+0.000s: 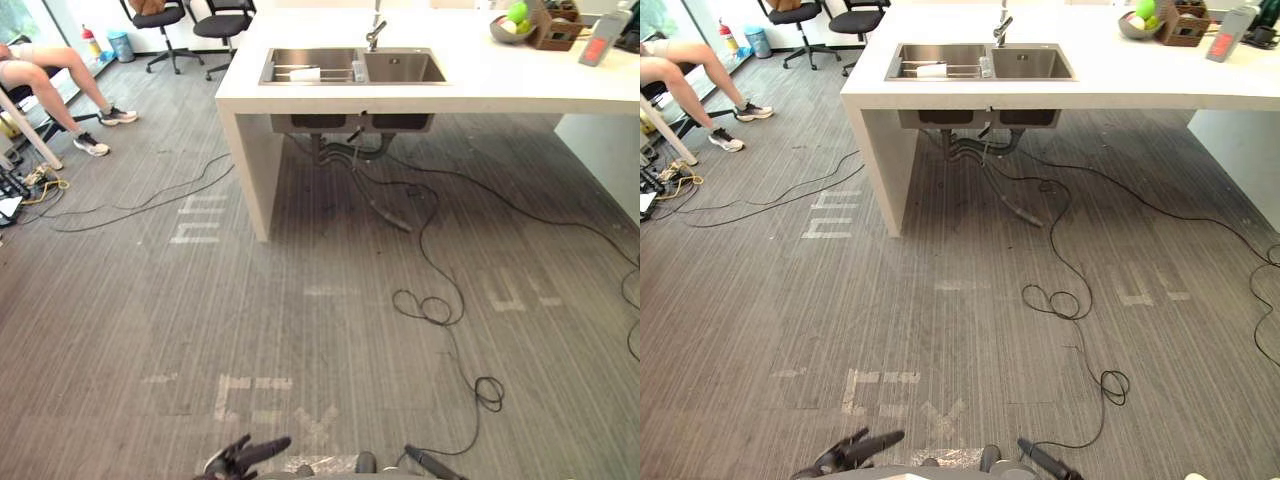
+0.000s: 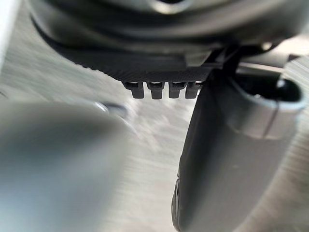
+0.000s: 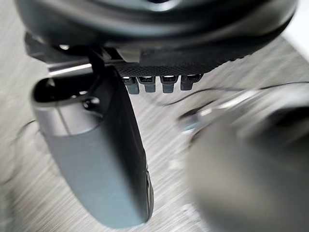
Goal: Walk over to the sink, pick up the cup, carry it to the dishwasher, place the cup inside the dishwasher, then close the dishwasher door
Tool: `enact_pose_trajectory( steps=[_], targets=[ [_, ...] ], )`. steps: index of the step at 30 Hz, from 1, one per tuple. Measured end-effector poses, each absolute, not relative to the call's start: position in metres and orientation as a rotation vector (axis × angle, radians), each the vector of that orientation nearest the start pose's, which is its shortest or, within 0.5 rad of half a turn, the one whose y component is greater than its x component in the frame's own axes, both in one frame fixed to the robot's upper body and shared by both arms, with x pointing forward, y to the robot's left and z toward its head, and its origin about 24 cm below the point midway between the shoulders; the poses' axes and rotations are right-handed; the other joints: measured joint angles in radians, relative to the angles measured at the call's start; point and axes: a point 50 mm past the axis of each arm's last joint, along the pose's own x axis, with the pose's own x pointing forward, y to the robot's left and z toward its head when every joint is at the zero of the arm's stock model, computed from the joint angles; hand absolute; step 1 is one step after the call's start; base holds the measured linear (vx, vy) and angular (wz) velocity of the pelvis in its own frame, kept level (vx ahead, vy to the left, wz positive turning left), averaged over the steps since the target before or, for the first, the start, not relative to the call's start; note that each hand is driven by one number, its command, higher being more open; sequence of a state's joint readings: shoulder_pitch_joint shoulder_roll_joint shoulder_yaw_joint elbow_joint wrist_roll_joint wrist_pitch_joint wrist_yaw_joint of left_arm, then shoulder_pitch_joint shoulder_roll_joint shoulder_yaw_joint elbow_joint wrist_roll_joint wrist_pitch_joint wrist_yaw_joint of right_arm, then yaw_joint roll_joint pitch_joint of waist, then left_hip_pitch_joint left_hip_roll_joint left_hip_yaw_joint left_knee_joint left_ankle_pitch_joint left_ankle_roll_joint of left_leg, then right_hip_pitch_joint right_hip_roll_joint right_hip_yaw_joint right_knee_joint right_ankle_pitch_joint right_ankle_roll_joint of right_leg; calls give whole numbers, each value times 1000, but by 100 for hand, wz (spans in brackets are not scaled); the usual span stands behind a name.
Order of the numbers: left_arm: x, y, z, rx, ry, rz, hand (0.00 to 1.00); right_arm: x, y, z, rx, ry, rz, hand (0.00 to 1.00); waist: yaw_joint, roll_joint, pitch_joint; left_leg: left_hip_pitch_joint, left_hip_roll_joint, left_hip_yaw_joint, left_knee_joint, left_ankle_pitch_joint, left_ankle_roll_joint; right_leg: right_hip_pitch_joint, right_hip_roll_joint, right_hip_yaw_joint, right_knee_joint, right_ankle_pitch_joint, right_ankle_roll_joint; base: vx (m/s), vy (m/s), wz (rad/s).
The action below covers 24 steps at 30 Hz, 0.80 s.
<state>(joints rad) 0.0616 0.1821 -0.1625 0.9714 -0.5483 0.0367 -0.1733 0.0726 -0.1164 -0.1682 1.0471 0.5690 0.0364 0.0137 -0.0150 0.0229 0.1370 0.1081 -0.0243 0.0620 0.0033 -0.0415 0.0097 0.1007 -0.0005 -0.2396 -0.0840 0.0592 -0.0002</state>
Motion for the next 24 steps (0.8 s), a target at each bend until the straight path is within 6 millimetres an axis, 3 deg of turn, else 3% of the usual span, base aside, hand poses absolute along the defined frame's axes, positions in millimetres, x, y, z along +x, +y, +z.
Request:
enact_pose_trajectory(
  steps=[2, 4, 7, 15, 21, 24],
  targets=[
    [143, 167, -143, -380, 953, -11, 100, 133, -207, -145, 488, 922, -448, 100, -1, -1, 1, 2, 0, 0, -2, 2, -2, 1, 0, -4, 0, 0, 0, 0, 0, 0],
    [157, 158, -137, -399, 920, -39, 100, 156, -203, -135, 476, 853, -403, 100, -1, -2, 2, 2, 1, 1, -2, 2, -3, 1, 0, -4, 0, 0, 0, -18, 6, 0],
    [166, 155, -132, -386, 925, -20, 100, 171, -200, -127, 459, 814, -368, 100, -1, -4, 3, 7, 3, 2, -4, -1, -6, 5, 1, -7, 0, -2, 3, 0, 0, 0],
    [141, 177, -144, 66, 1034, 116, 100, 148, -199, -138, 317, 905, -337, 100, -1, -15, 13, 11, 3, 9, -5, -3, -11, 8, 0, -10, 0, -3, 5, 1, 4, 1],
    [140, 190, -140, 440, 976, 143, 100, 137, -190, -145, 239, 960, -167, 100, 2, -16, 13, 10, 3, 10, -4, -3, -10, 8, 0, -11, 0, -3, 5, -11, 4, 0],
    [136, 191, -141, 488, 981, 129, 100, 131, -188, -148, 220, 993, -158, 100, 3, -16, 13, 10, 3, 10, -5, -1, -7, 8, 0, -11, 0, -3, 5, 0, 0, 0]
  ],
)
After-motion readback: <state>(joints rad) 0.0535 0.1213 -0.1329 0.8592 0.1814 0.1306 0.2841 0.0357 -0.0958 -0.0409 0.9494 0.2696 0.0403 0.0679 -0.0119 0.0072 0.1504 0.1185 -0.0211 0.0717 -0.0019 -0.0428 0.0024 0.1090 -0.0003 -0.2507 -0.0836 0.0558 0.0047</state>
